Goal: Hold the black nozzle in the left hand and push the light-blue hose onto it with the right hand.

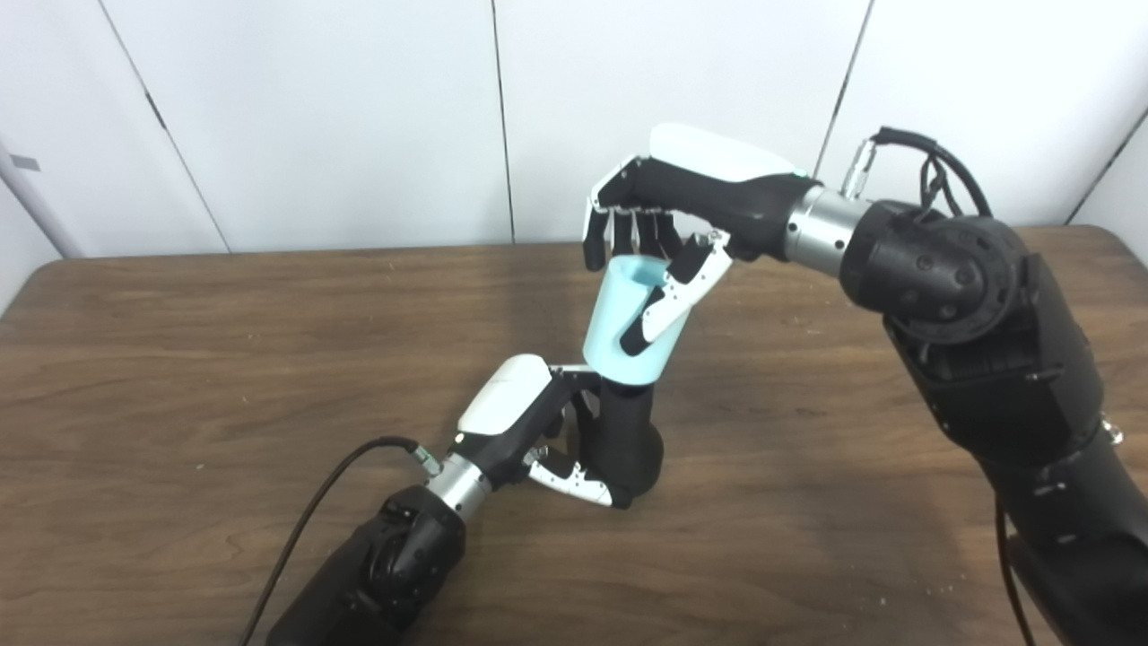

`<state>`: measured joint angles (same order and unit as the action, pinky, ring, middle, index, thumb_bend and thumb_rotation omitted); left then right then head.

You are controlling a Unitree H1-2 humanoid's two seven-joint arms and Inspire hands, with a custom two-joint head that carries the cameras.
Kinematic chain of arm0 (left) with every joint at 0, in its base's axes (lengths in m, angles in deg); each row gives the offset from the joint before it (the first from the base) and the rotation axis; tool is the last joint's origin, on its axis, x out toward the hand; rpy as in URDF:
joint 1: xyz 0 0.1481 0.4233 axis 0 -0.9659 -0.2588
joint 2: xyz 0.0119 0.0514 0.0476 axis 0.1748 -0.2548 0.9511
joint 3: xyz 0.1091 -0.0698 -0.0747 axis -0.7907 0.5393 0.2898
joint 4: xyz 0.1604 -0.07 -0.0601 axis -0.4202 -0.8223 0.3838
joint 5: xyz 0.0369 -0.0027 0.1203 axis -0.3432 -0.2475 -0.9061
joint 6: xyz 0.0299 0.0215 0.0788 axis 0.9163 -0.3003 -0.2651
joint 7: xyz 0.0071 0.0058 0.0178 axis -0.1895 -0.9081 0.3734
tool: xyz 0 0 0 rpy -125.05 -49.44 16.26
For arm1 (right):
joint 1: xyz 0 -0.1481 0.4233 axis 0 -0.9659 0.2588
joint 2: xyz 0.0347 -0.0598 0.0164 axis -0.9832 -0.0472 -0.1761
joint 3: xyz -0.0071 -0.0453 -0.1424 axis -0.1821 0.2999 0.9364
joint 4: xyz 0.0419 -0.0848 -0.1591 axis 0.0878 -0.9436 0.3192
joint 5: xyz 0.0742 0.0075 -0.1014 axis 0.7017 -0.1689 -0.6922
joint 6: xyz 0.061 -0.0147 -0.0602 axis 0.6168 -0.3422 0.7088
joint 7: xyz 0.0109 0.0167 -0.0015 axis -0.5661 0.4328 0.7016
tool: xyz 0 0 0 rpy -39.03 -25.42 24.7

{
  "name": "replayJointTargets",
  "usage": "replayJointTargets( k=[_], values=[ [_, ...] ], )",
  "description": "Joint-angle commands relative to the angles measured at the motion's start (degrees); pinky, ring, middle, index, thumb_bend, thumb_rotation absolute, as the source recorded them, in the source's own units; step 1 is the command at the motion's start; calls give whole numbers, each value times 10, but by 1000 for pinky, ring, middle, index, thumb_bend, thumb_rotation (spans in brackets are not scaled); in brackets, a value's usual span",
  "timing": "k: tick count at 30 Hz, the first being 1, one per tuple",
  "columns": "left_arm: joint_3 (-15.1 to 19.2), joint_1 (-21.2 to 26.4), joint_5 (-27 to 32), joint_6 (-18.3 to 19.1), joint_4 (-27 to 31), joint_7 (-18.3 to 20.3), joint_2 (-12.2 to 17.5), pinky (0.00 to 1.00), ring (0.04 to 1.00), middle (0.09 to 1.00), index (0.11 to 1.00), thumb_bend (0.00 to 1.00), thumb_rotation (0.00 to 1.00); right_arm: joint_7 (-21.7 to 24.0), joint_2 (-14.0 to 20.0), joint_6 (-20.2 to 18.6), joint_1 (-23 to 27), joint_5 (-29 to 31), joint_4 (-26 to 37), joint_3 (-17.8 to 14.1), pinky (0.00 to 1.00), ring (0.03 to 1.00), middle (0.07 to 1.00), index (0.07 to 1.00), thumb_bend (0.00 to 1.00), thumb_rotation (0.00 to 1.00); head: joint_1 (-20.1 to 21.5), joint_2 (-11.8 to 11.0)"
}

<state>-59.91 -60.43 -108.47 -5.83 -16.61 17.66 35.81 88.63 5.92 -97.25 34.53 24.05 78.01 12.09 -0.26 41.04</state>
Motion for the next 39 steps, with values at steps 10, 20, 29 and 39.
replayJointTargets(
  k=[10,20,29,39],
  values=[
    [-17,-35,-51,70,-37,63,29,389,376,437,488,518,77,-4,17,1,25,-34,22,15,127,208,306,481,516,121,0,2],
    [-17,-35,-50,71,-36,64,30,396,374,435,488,518,77,12,21,-11,26,-57,28,32,153,233,319,481,516,122,0,3],
    [-17,-35,-51,73,-34,65,30,403,381,440,488,518,77,28,16,-23,15,-66,30,37,165,246,329,481,517,123,-1,5],
    [-18,-35,-55,75,-30,67,31,414,389,443,488,518,77,18,4,-22,-5,-36,12,31,162,241,335,482,516,123,-2,6]
  ],
)
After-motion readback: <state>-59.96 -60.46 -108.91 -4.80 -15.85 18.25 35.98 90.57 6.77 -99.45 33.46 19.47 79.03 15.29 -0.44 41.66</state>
